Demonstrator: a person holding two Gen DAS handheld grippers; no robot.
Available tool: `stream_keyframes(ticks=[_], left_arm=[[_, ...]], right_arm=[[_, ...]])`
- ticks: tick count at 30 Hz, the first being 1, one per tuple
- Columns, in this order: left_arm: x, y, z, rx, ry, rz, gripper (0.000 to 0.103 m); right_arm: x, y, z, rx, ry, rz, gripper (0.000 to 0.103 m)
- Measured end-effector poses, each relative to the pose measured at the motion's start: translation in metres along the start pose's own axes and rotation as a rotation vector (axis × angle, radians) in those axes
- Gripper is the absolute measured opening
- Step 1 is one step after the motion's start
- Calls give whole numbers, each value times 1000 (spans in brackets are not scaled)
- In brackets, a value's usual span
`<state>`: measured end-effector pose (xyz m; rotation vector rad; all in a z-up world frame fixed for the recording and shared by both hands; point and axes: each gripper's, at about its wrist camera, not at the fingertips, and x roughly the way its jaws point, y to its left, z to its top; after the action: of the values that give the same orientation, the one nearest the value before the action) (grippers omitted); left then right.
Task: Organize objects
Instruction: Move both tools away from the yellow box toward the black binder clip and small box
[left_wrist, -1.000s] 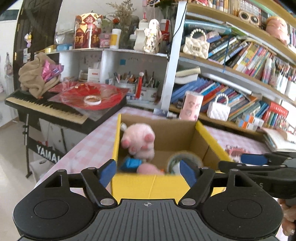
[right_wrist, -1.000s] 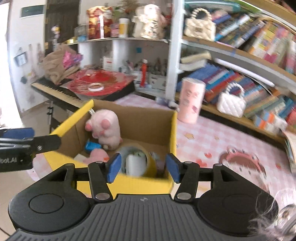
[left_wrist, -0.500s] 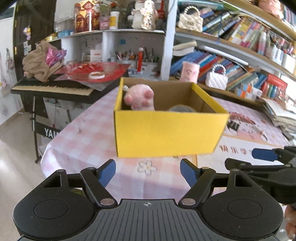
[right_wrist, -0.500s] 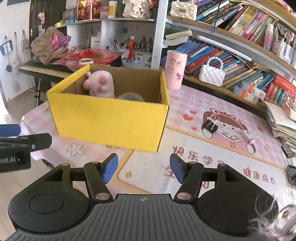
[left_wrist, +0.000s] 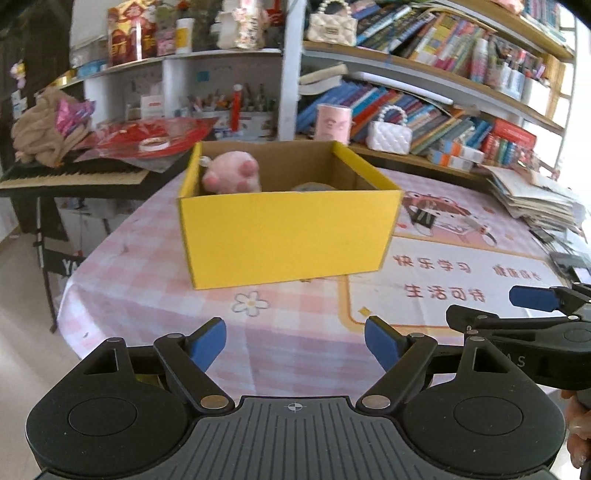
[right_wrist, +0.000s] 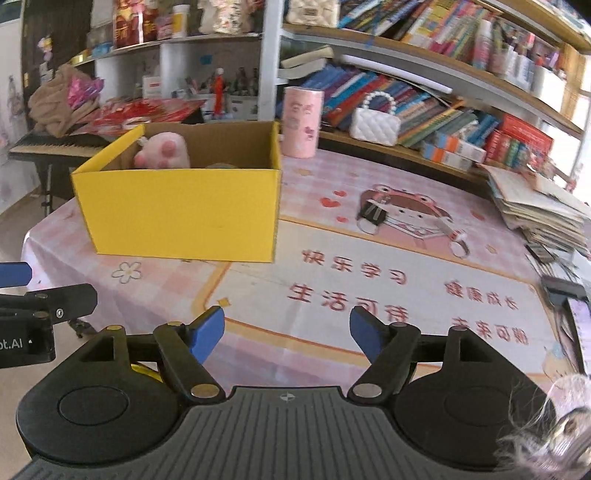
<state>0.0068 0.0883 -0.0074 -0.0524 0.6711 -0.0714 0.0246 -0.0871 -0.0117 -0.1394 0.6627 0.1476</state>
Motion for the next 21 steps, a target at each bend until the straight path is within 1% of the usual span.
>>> stream_keyframes(ticks=[11, 21], left_arm=[[7, -35, 1, 84, 6, -128, 84], [27, -77, 9, 165, 25, -247, 84]], right_arm=[[-19, -32, -20, 73, 15, -122, 79], [-29, -73, -34, 161, 43, -249, 80]])
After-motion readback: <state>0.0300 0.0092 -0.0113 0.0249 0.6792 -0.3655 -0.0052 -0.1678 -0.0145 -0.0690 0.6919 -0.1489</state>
